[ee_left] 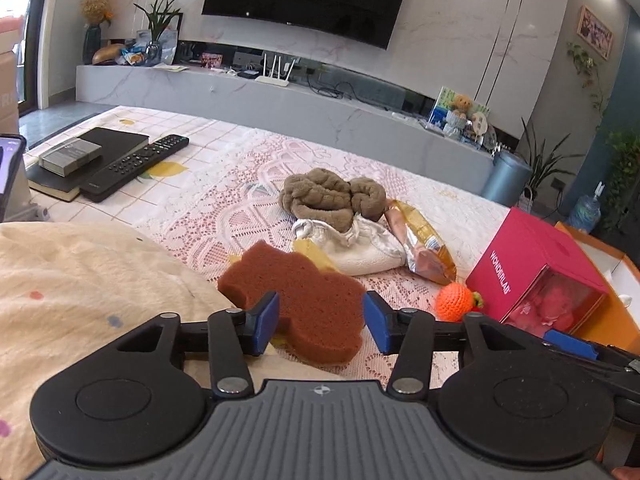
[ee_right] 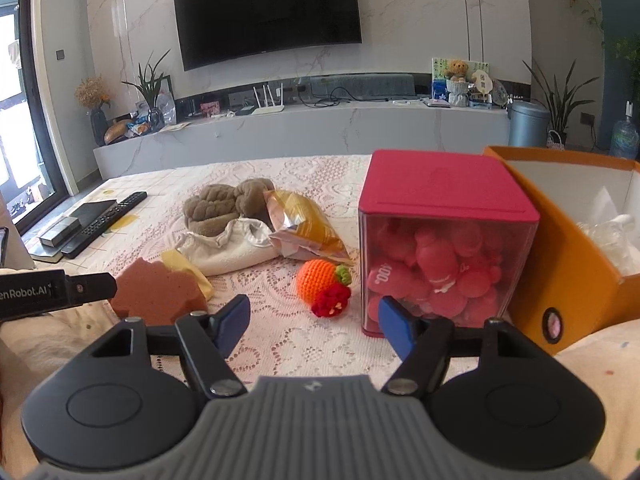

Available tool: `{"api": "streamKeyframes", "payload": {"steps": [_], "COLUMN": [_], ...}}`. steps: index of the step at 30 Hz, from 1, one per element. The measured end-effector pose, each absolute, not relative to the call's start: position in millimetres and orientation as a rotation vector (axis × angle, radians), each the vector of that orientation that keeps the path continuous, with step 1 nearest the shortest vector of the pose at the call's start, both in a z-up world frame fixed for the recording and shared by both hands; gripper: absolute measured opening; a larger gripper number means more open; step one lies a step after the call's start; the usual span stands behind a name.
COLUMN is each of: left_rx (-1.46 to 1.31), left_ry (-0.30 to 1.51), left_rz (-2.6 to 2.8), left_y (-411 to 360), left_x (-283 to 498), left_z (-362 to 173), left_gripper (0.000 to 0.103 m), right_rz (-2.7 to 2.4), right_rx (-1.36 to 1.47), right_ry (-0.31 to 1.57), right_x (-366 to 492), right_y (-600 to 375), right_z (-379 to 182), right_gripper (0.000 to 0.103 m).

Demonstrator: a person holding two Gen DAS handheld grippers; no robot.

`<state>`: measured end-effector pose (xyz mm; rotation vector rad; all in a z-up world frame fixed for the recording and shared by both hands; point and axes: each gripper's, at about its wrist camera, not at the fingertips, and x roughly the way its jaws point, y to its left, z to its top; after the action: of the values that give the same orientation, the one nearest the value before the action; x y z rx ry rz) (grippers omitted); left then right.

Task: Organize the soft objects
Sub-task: 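Lower the left tool onto the brown sponge and close it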

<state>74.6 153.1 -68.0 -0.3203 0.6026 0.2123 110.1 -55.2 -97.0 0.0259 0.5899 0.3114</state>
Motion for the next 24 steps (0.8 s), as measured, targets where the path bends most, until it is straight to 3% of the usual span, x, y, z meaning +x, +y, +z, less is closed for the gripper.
{"api": "streamKeyframes", "payload": {"steps": [9,12,22,24], "left_rx": [-0.244,-0.195,-0.214,-0.202], "left_ry": [0.741,0.760,0.832,0.848], "left_rz": [0.262,0.241,0.282,0.282], "left_y": [140.8,132.9,128.0,125.4], "left_x": [97.6,99.3,121.3,125.6], "left_z": [-79.5,-81.6,-94.5,-97.3], "left_gripper": [0.062,0.069,0.069,0.069], "right_rz": [0.363,0.375,0.300,0.271], "right_rx": [0.028,0.029,0.042,0.035], "right_ry": [0.605,0.628,0.664,0.669], "right_x": [127.5,134.1,151.1,153.9], "right_y": [-40.8,-36.5,-31.6,-30.6], "right_z": [-107.8,-114.0,-127.8,-130.3], "right_gripper": [0.066,0.061,0.057,0.050]}}
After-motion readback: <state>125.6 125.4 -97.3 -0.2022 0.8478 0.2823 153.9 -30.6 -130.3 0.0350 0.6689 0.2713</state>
